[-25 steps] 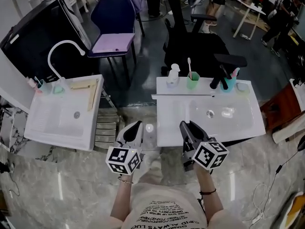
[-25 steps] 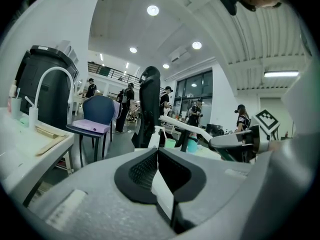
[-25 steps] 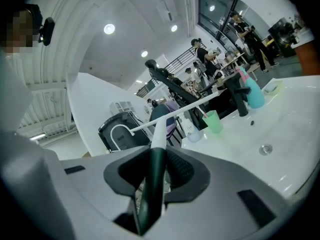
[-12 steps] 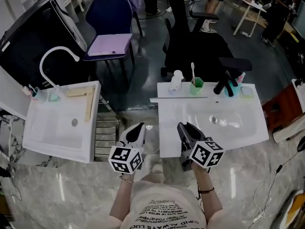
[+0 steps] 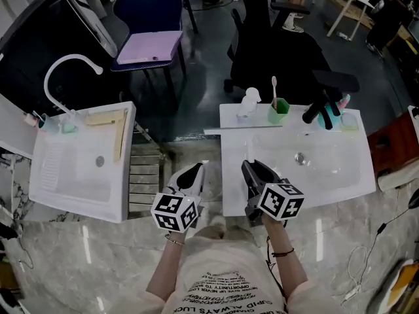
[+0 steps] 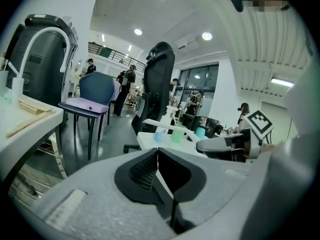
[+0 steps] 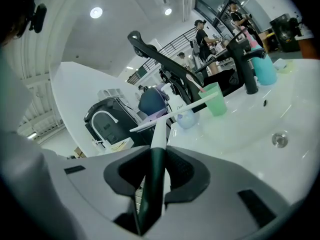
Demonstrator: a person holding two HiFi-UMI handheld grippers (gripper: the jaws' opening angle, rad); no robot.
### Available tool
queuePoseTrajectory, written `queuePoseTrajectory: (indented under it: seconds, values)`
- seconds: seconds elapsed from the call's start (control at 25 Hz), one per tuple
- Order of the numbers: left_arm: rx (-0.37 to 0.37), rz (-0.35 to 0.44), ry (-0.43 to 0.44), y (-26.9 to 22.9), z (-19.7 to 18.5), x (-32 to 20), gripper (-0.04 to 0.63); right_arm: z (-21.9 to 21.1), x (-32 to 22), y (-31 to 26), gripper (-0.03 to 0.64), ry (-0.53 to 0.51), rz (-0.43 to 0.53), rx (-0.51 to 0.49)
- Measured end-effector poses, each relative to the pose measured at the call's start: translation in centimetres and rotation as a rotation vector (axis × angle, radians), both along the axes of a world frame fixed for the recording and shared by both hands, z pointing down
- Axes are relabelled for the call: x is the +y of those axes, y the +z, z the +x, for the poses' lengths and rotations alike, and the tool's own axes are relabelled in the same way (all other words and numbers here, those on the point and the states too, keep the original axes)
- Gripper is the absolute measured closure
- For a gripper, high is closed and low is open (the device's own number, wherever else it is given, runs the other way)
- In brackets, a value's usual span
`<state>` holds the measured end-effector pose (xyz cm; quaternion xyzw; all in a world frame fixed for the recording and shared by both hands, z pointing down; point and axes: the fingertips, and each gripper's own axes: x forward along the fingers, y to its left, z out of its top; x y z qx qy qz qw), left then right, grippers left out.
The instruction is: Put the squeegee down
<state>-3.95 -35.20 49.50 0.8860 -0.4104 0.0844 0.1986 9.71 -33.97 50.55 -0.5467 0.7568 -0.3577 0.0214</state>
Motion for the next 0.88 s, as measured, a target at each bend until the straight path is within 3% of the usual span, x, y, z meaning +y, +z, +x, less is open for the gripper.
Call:
queuePoseTrajectory:
  seconds: [0.88]
  values:
    - [-0.004, -0.163, -0.046, 5.3, 1.5, 1.4, 0.572, -1.3, -1.5, 5.3, 0.518, -0.084, -0.173, 0.031]
